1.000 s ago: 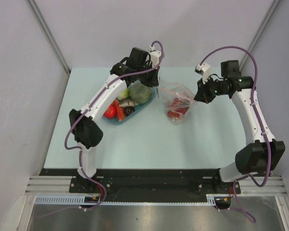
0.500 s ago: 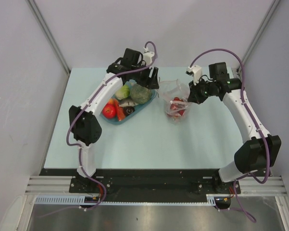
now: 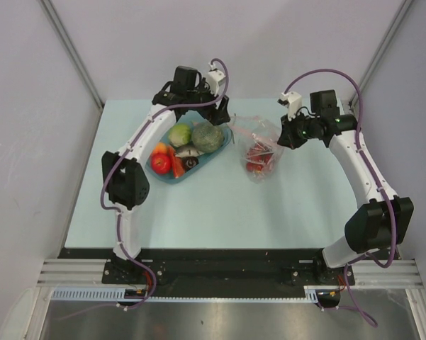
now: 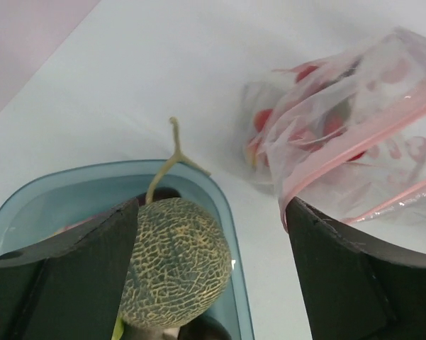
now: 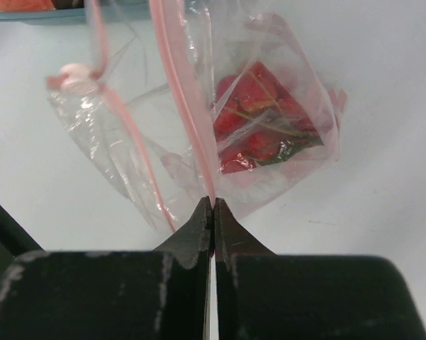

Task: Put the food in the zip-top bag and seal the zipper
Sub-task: Open the zipper of the food storage bag at the center of the board, then pick up the fake fruit from the bin.

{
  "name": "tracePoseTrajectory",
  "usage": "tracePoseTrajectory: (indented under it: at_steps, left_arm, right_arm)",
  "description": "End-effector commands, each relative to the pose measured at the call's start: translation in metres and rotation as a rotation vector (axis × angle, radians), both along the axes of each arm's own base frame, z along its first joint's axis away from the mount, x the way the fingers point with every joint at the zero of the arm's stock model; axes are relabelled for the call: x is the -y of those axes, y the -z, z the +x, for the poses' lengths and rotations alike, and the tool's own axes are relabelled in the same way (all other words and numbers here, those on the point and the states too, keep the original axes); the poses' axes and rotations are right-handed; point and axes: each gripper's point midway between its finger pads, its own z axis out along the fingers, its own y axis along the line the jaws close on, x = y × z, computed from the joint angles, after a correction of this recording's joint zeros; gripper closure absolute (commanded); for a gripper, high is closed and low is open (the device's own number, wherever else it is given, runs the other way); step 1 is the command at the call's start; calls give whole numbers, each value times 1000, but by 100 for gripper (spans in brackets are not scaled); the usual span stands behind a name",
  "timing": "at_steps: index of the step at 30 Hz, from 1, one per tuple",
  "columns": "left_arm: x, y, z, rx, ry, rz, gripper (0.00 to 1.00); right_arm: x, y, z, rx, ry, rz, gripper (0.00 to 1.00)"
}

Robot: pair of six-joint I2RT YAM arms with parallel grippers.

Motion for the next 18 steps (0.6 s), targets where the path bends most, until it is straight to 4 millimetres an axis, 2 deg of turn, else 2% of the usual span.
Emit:
tracePoseTrajectory:
  at_steps: [1,2,3,4,5,7,10,11,13,14,15,16,18]
  left_arm:
    - [16,-73,-28,138,250,-218,11]
    - [24,-72,-55,58,325,-296,10]
    - [29,-95,-61,126,374,-363,10]
    - [29,-105,-70,133,391,-402,10]
    - [26,-125,-85,149,418,-471,10]
    - [20,-139,-92,154,427,-523,11]
    - [-1,-161,-90,137,391,-647,11]
    - [-9,-167,-86,135,370,-680,11]
    - [-13,-157,-60,140,251,-650,13]
    - [-12,-140,-46,184,211,-534,16]
    - [-16,-120,-17,223,96,-461,19]
    - [-16,-101,0,241,52,-399,20]
    - [-20,-91,30,283,-32,-282,28]
  right_arm:
    - [10,-10,9,20,63,-5,100]
    - [10,-10,9,16,67,-3,100]
    - [10,-10,11,15,75,2,100]
    - [11,-9,11,14,80,3,100]
    - [11,-9,11,9,84,2,100]
    - [11,-10,12,13,88,5,100]
    - [12,-10,13,13,92,9,100]
    - [11,-10,13,9,93,10,100]
    - [11,-10,13,10,92,13,100]
    - [11,-10,14,9,92,15,100]
    - [10,-9,14,6,92,16,100]
    - [10,-10,14,7,90,18,100]
    - [10,-8,14,-2,91,14,100]
